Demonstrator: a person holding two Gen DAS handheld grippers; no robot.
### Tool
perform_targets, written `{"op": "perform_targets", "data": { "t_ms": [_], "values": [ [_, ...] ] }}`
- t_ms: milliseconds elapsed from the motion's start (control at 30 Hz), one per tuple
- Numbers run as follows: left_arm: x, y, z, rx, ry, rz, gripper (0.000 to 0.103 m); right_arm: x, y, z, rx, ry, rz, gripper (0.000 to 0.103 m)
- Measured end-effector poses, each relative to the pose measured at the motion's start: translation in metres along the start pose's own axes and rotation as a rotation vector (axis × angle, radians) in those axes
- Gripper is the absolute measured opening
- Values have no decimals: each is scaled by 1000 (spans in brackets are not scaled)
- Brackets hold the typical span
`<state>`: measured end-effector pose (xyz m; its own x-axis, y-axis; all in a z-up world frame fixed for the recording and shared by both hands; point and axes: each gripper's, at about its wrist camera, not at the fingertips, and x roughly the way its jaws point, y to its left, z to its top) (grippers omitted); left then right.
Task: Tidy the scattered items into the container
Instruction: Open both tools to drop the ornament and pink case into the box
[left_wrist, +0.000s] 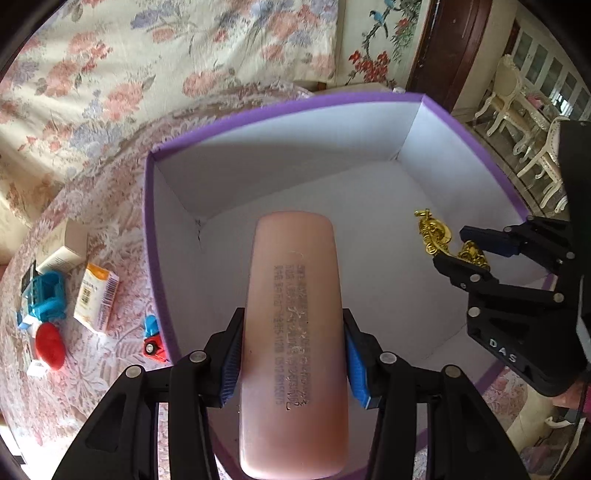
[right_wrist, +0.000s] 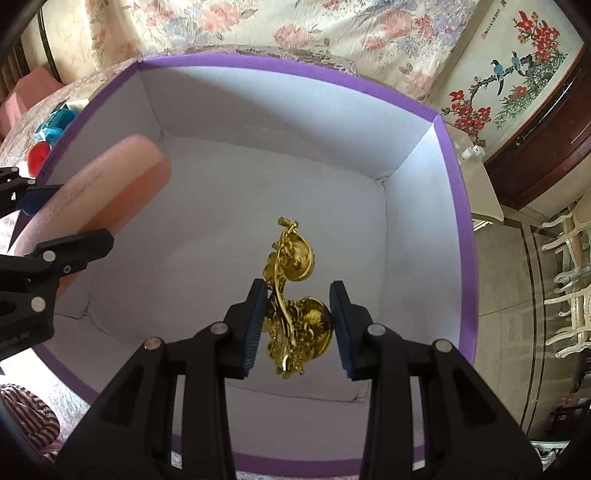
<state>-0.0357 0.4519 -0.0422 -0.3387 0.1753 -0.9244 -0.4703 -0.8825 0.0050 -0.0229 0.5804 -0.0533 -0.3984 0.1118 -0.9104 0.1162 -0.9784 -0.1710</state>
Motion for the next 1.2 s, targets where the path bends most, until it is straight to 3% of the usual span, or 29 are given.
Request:
{"op": "perform_targets", "data": {
  "t_ms": [267, 333, 400, 500, 667, 933, 1200],
  "values": [
    [7, -11, -3, 57, 45, 0, 49, 10, -5, -3, 2, 72, 34, 41],
    [4, -10, -6, 52, 45, -1, 53, 7, -5, -4, -3, 71, 32, 57],
    [1, -10, -10, 47, 46, -3, 64, 3, -5, -6, -8, 68, 42, 63],
    [-4, -10, -14, 42, 55, -20, 70, -1, -4, -8, -11, 72, 57, 63],
    [-5, -16, -20, 75, 105, -3, 70, 0, -2, -11, -19, 157, 69, 64],
    [-6, -18, -31, 83, 166, 21, 70, 2, -10, -26, 40, 325, 131, 74],
    [-20, -17, -65, 119, 204, -12, 71, -18, -1, -63, 53, 373, 189, 75]
  ]
}}
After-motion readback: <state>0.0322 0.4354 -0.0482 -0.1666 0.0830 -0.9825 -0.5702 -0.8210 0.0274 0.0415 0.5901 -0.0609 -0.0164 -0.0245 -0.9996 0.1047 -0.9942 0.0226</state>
